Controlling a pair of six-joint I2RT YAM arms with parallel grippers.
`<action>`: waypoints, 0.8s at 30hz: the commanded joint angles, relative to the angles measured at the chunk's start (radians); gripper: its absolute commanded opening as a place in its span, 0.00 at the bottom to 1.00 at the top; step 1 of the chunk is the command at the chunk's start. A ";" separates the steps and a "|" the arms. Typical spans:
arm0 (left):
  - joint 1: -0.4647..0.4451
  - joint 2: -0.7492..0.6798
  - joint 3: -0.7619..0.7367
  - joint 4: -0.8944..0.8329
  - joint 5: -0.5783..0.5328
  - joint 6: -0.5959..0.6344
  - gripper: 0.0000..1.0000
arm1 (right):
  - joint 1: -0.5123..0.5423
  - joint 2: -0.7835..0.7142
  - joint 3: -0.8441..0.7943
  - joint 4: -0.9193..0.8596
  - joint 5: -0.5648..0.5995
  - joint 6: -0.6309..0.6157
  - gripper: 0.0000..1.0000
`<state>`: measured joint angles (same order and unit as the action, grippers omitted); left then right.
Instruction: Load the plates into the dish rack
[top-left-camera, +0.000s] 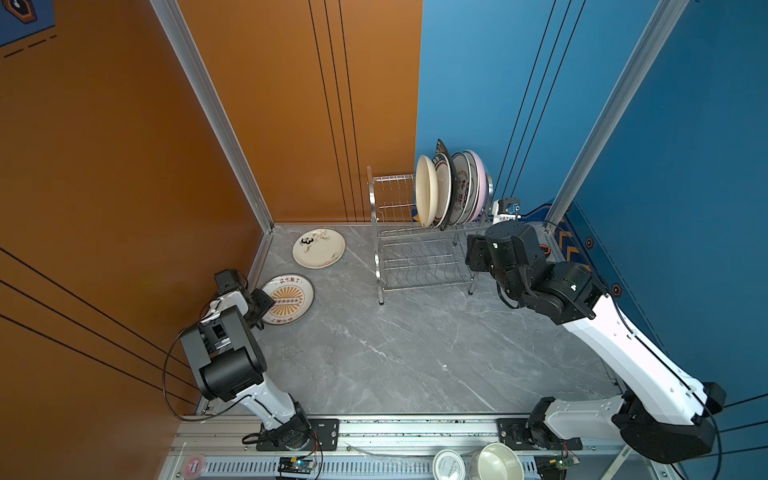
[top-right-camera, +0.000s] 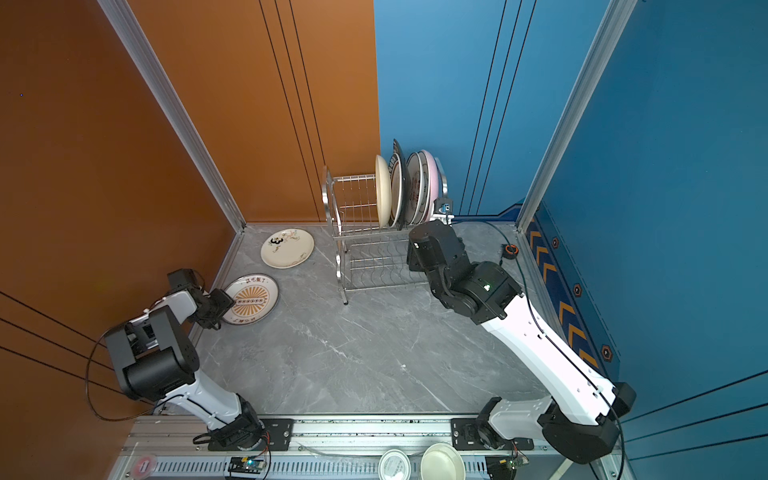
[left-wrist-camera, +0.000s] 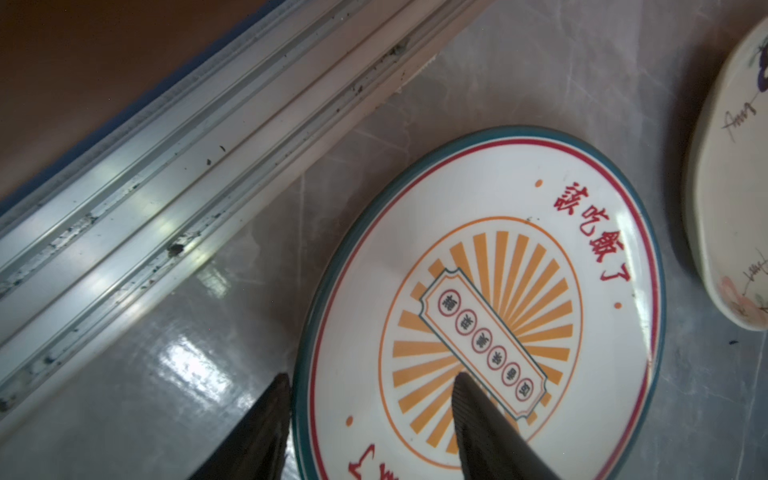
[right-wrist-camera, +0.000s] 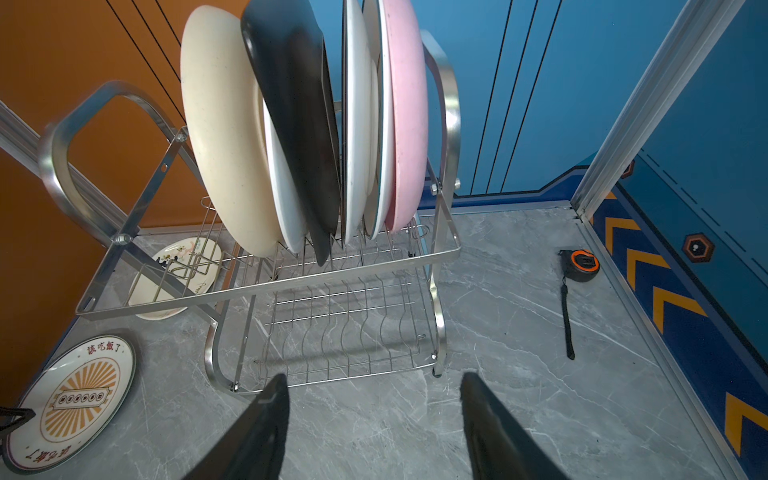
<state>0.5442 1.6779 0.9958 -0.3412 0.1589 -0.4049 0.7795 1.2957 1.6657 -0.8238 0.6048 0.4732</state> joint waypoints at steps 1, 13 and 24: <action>-0.009 -0.015 0.025 -0.048 0.012 0.035 0.63 | -0.002 -0.021 -0.016 -0.022 0.001 0.024 0.66; -0.052 0.090 0.276 -0.097 0.004 0.051 0.59 | -0.004 -0.045 -0.058 -0.032 -0.002 0.059 0.66; -0.114 0.364 0.566 -0.147 0.046 0.084 0.53 | -0.057 -0.031 -0.069 -0.033 -0.054 0.077 0.66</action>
<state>0.4488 1.9949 1.5002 -0.4377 0.1761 -0.3534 0.7368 1.2713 1.6024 -0.8307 0.5774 0.5297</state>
